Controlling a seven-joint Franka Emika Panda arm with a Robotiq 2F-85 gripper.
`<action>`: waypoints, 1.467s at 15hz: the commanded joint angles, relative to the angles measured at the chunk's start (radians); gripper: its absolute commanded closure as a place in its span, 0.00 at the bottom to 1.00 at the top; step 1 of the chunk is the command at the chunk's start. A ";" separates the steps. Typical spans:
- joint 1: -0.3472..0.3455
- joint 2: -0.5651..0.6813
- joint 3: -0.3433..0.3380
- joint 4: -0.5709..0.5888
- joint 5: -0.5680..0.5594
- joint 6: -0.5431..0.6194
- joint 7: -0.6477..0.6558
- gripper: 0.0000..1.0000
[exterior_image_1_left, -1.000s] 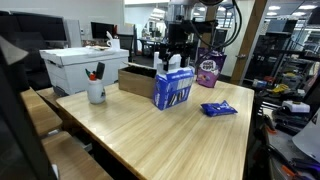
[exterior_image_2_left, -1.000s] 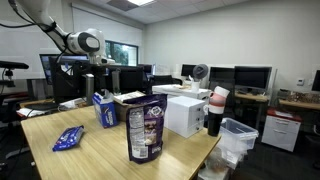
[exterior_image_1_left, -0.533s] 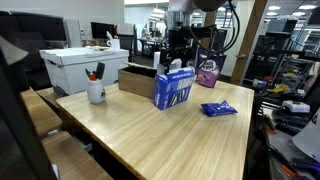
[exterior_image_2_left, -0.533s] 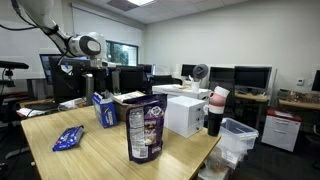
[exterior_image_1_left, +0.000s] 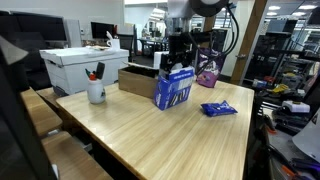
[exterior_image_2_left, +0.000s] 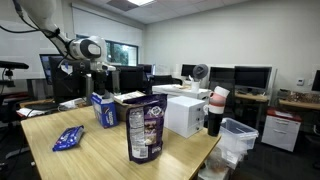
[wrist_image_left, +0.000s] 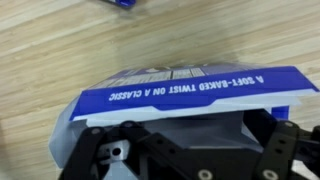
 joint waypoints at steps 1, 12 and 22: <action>0.008 0.006 -0.007 -0.009 -0.004 0.001 0.018 0.00; 0.018 0.011 -0.002 -0.015 0.005 0.003 0.023 0.00; 0.020 0.020 -0.006 0.023 -0.012 -0.003 0.004 0.00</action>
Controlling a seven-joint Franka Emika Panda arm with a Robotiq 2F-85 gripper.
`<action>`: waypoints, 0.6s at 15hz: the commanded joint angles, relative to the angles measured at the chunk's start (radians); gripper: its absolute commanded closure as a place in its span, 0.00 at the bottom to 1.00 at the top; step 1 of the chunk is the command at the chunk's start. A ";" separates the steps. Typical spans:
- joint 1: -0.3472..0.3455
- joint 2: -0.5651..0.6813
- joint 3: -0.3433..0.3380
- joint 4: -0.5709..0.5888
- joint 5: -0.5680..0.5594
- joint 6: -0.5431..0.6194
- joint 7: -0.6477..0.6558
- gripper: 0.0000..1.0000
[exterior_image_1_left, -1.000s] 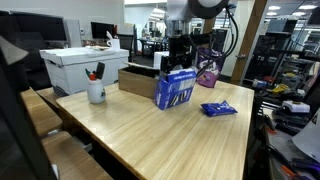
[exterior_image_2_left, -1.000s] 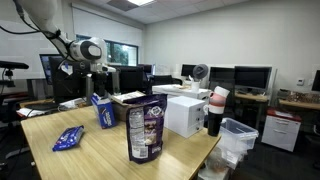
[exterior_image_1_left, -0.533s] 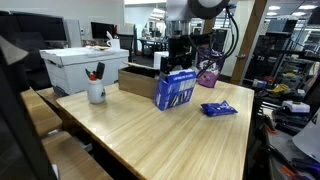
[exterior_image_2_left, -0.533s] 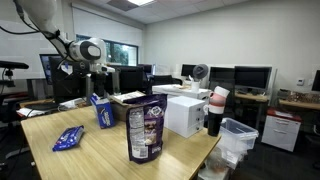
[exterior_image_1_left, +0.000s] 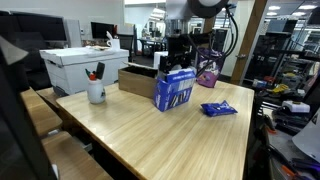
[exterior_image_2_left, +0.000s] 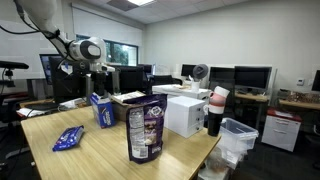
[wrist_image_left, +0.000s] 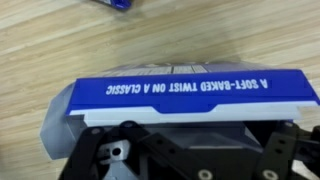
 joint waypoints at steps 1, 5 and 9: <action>0.006 0.005 -0.006 0.019 -0.012 -0.002 0.003 0.00; 0.008 0.002 -0.003 0.033 -0.012 -0.007 -0.007 0.00; 0.011 -0.003 0.003 0.048 -0.006 -0.019 -0.023 0.00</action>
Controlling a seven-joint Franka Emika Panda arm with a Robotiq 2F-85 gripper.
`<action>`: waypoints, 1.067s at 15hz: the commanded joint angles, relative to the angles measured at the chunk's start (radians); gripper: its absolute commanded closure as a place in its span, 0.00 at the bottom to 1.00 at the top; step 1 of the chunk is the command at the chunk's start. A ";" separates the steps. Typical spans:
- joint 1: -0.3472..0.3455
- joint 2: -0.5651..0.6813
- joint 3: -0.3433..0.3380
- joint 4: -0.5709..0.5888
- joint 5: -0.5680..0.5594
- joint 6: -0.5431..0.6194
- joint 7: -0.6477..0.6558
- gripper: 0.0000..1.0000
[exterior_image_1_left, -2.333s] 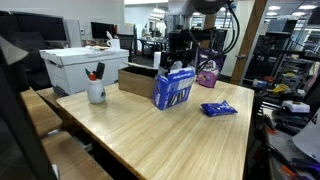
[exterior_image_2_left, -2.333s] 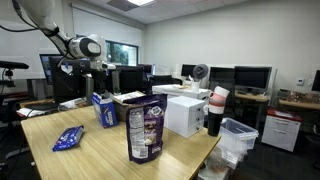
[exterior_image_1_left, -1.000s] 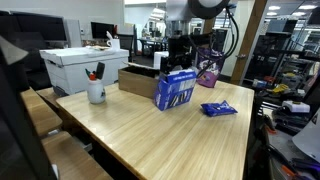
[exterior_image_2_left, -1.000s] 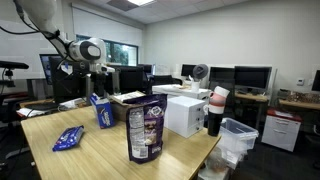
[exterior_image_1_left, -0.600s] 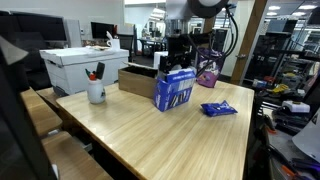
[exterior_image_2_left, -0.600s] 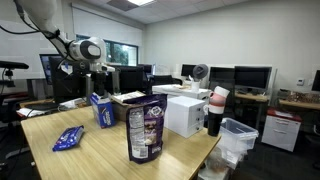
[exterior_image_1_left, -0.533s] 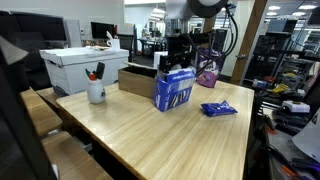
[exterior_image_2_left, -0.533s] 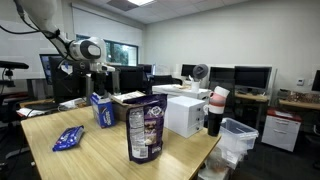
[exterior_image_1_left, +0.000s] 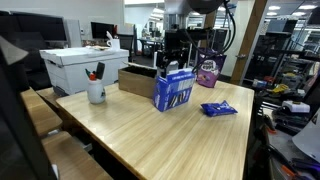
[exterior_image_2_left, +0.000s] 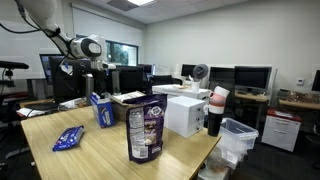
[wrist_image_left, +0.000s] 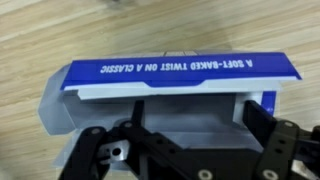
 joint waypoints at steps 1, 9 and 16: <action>0.009 -0.001 0.000 0.016 -0.005 -0.018 -0.021 0.00; 0.008 0.035 -0.012 0.018 -0.008 -0.020 -0.023 0.00; 0.004 0.058 -0.021 0.023 0.019 -0.035 -0.048 0.00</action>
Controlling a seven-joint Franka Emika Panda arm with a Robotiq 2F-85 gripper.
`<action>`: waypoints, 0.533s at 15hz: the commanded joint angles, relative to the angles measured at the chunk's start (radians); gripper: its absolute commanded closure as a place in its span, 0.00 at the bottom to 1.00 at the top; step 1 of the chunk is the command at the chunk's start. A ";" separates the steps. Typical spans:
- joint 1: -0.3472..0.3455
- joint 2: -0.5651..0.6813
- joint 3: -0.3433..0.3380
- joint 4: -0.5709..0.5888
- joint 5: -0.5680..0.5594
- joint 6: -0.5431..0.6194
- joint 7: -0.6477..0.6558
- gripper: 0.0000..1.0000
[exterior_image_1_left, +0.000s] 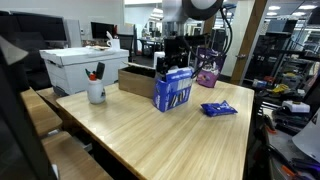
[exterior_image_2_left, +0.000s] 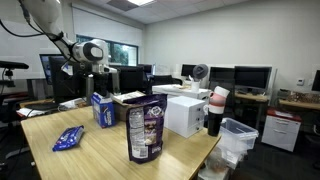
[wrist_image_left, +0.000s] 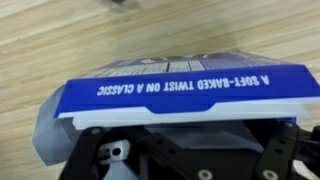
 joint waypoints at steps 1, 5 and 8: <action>-0.005 0.011 -0.002 0.010 0.025 -0.032 -0.044 0.00; 0.003 -0.004 -0.001 -0.019 0.024 -0.028 -0.026 0.00; 0.004 0.002 0.000 -0.019 0.024 -0.036 -0.021 0.00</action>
